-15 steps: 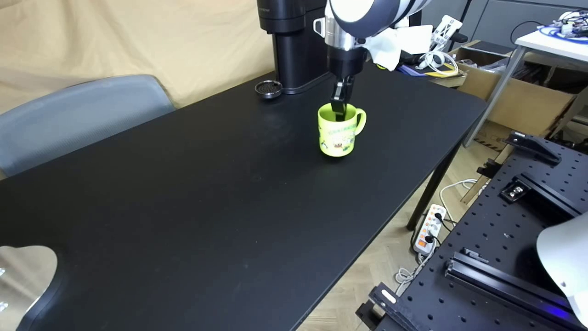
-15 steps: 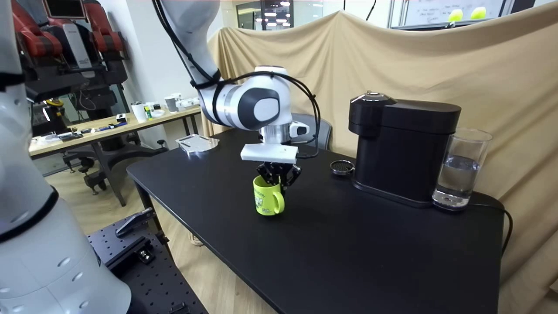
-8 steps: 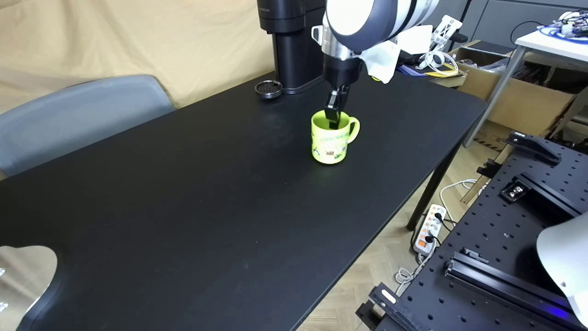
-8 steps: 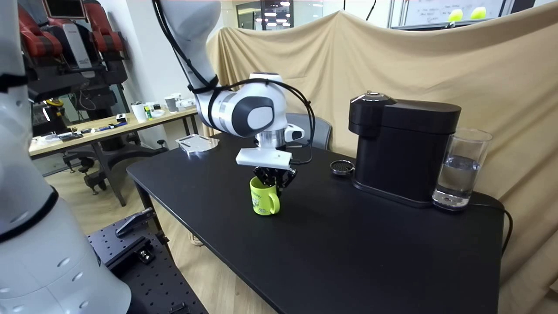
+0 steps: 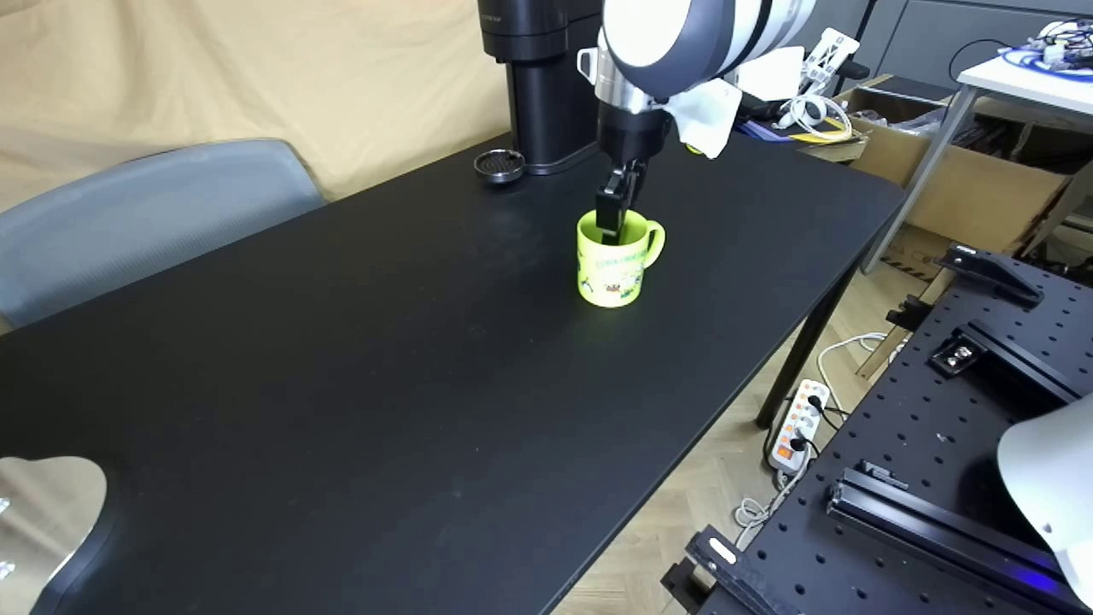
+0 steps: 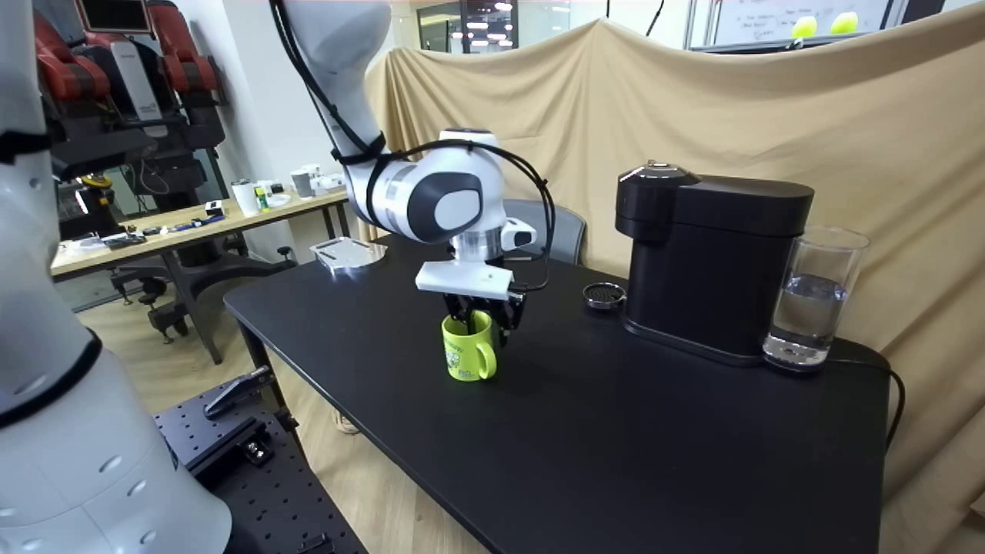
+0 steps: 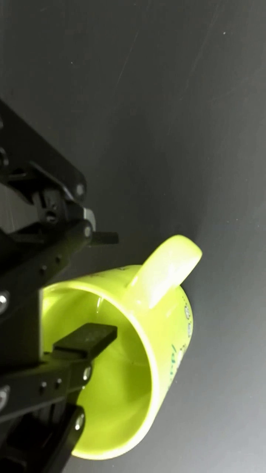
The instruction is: Pick up the cup from the table and slightly move it to the right.
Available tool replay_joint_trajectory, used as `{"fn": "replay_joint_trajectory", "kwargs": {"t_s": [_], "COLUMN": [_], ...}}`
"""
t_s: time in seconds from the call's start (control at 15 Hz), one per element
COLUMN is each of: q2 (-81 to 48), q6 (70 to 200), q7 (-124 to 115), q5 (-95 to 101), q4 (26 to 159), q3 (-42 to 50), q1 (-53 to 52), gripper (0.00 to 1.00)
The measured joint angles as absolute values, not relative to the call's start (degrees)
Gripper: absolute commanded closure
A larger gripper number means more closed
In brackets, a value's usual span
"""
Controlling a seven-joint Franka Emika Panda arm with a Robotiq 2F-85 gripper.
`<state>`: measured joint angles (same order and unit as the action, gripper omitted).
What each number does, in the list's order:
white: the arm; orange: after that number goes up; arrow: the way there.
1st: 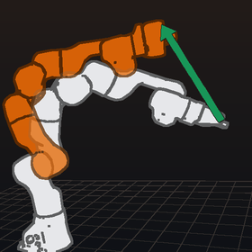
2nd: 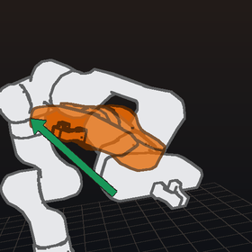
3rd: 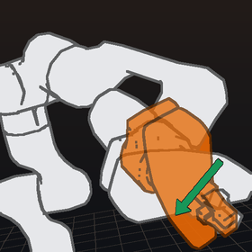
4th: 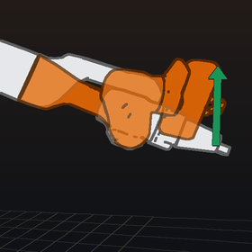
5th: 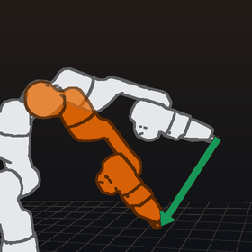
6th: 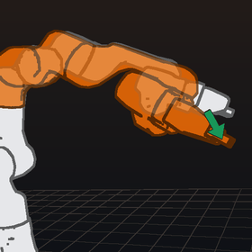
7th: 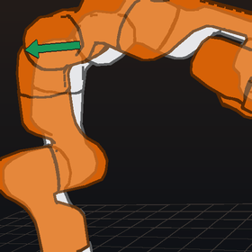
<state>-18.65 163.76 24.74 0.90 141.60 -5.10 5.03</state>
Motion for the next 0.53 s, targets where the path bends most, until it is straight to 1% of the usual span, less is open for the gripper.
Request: {"fn": "replay_joint_trajectory", "kwargs": {"t_s": [0.07,0.2,0.53], "q2": [-18.54,-18.02,-15.02], "q6": [163.81,164.06,163.55], "q7": [24.74,24.78,24.89], "q5": [0.53,-0.75,-3.85], "q4": [141.59,141.57,141.55], "q3": [-5.36,-6.33,-9.47], "q1": [5.19,5.7,6.66], "gripper": [0.04,0.0,0.0]}}
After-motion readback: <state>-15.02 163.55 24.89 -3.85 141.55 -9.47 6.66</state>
